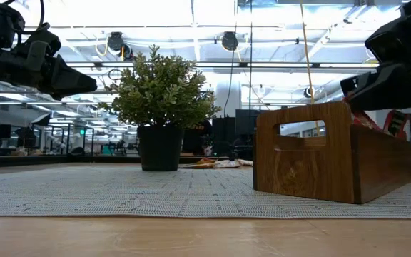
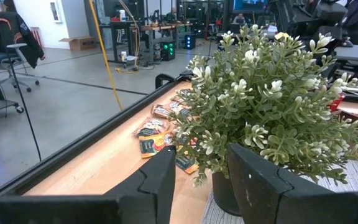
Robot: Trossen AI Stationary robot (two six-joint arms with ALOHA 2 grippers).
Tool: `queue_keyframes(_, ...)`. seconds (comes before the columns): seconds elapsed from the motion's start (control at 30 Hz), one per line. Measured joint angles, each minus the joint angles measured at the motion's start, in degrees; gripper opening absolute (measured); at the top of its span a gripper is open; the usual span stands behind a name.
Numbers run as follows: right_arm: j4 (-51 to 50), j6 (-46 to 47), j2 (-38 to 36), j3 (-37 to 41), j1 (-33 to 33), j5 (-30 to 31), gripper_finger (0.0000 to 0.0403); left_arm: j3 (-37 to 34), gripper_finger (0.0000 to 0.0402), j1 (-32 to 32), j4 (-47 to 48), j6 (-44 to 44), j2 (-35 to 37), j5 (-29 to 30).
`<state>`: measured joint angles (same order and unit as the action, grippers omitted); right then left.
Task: Pick & Place Tea
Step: Put the strawberry tea sachet into the brown organizer
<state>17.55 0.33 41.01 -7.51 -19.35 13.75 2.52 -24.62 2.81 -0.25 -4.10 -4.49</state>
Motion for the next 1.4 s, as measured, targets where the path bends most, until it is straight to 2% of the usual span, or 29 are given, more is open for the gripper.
queue_keyframes(0.3, 2.0, -1.3, 0.0, 0.0, 0.0, -0.2, 0.0135, 0.0, 0.0147, 0.0, 0.0, 0.0, 0.0, 0.0)
queue_keyframes(0.43, 4.4, -2.6, -0.6, 0.0, 0.0, -0.3, 0.0155, 0.0, 0.0147, 0.0, 0.0, 0.0, 0.0, 0.0)
queue_keyframes(0.53, 8.6, -4.4, -0.8, -0.1, -1.3, -0.4, 0.0155, 0.0, 0.0147, 0.0, 0.0, 0.0, 0.0, 0.0)
queue_keyframes(0.67, 5.8, -7.7, 0.0, -3.9, -5.2, -0.5, 0.0138, 0.0, 0.0147, 0.0, 0.0, 0.0, 0.0, 0.0)
queue_keyframes(0.8, -10.2, -7.8, 3.8, -13.5, -8.5, -0.5, 0.0099, 0.0, 0.0147, 0.0, 0.0, 0.0, 0.0, 0.0)
queue_keyframes(0.93, -31.8, 1.5, 10.8, -24.1, -10.9, -0.9, 0.0025, 0.0, 0.0147, 0.0, 0.0, 0.0, 0.0, 0.0)
queue_keyframes(1.03, -42.9, 9.9, 16.5, -28.9, -12.7, -3.4, 0.0008, 0.0, 0.0147, 0.0, 0.0, 0.0, 0.0, 0.0)
queue_keyframes(1.2, -45.1, 14.0, 21.9, -29.9, -15.1, -6.0, 0.0001, 0.0, 0.0147, 0.0, 0.0, 0.0, 0.0, 0.0)
queue_keyframes(1.4, -48.9, 14.0, 24.3, -29.9, -13.9, -0.5, 0.0000, 0.0, 0.0147, 0.0, 0.0, 0.0, 0.0, 0.0)
